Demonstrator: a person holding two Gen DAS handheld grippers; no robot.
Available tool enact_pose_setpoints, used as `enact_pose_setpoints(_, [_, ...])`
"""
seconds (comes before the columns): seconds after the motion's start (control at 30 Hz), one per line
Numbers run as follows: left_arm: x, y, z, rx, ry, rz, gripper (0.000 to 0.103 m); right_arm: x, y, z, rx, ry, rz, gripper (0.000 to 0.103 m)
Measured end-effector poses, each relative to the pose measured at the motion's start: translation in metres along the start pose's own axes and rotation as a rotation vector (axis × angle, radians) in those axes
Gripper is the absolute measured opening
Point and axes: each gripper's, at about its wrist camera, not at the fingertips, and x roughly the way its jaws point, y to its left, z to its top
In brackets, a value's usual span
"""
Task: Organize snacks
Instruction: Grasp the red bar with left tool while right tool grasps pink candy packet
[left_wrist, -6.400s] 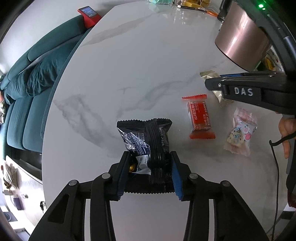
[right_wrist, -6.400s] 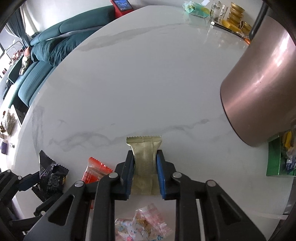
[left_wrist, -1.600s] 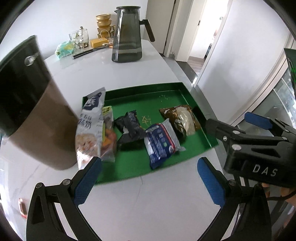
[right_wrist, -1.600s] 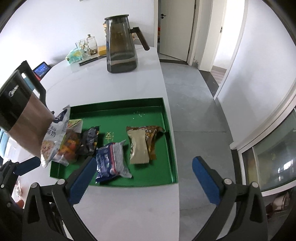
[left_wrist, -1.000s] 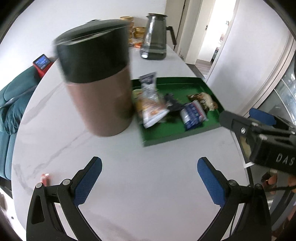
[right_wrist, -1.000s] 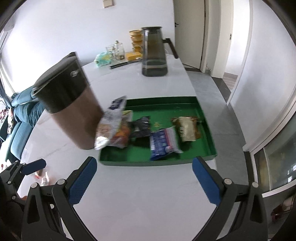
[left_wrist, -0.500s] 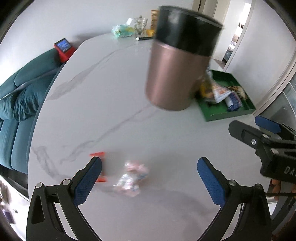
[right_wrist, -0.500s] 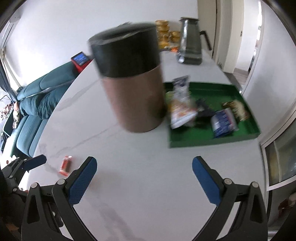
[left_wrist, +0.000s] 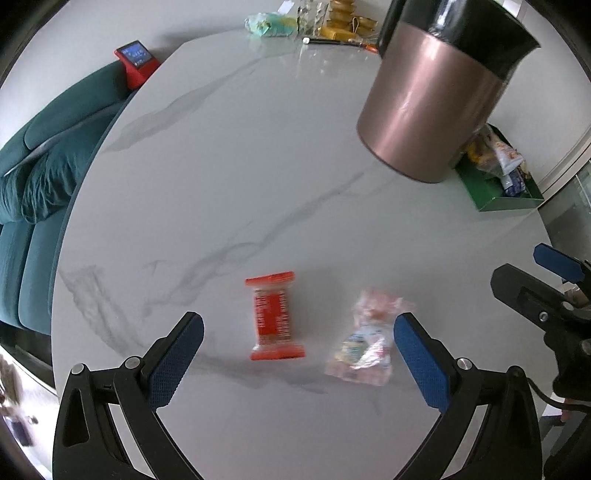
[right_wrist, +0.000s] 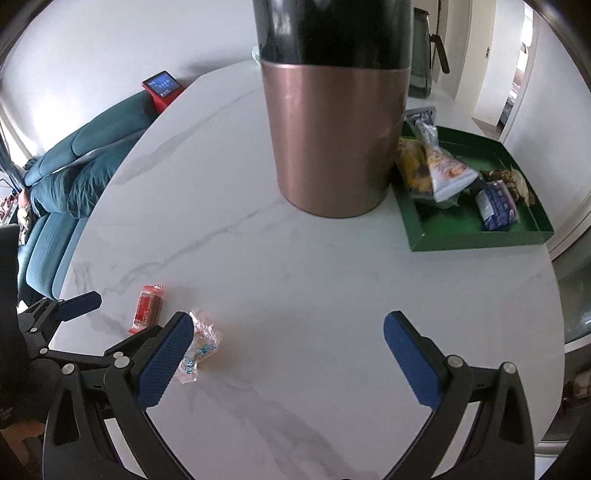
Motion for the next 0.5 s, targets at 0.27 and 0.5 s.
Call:
enact_pose_setpoints(0.27, [0.020,0.019,-0.002,0.011,0.027,0.004,0.101,0.021,0.019,-0.006,0.016,0.025,-0.015,0.103])
enact_pose_setpoints(0.5, [0.031,0.025,-0.002,0.049,0.021,0.035,0.101,0.040,0.030,-0.016,0.024,0.074,-0.018,0.103])
